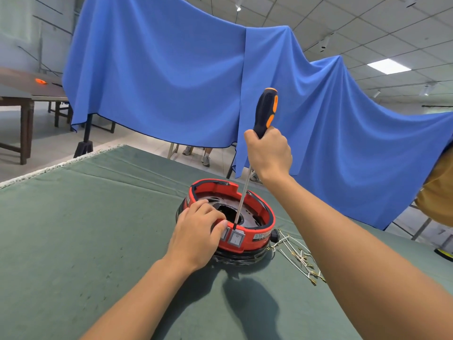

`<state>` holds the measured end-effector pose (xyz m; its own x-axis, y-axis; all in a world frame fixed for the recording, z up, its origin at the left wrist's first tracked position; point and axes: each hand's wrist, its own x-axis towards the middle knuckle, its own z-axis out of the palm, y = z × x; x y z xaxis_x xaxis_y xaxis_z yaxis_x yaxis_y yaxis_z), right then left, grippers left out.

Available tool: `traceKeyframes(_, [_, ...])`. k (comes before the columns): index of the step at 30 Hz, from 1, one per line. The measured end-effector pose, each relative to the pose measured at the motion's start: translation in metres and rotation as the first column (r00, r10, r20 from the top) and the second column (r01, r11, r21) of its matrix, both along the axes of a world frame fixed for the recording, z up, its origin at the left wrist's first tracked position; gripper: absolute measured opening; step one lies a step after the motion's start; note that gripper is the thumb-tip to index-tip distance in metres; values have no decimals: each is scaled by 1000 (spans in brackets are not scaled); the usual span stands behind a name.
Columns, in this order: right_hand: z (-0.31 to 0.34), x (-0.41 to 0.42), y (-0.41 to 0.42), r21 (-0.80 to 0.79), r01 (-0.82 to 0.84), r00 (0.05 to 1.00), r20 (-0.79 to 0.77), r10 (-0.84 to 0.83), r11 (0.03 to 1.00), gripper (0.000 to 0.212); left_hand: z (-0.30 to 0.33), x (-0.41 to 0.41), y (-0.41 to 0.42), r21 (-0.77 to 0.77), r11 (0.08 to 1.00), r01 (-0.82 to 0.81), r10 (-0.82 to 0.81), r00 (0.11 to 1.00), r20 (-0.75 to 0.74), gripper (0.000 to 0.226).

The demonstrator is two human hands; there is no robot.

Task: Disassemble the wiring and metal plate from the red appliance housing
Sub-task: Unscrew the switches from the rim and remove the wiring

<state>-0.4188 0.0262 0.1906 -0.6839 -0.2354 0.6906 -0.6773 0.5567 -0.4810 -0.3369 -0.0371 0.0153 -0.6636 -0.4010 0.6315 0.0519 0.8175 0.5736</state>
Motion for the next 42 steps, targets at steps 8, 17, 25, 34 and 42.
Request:
traceKeyframes(8, [-6, -5, 11, -140, -1, 1000, 18, 4, 990, 27, -1, 0, 4, 11, 1000, -4, 4, 999, -32, 24])
traceKeyframes(17, [-10, -14, 3, 32, 117, 993, 24, -118, 993, 30, 1, 2, 3, 2, 1000, 7, -7, 998, -70, 20])
traceKeyframes(25, [-78, -17, -18, 249, 30, 998, 39, -41, 968, 25, 2, 0, 3, -7, 1000, 7, -8, 998, -70, 30])
traceKeyframes(34, [-19, -1, 15, -171, -61, 997, 38, 69, 983, 32, 3, 5, 6, -26, 1000, -11, 10, 999, -39, 22])
traceKeyframes(42, [-48, 12, 73, -448, -47, 994, 65, 85, 893, 32, 22, 22, 29, -197, 979, -47, 41, 999, -31, 3])
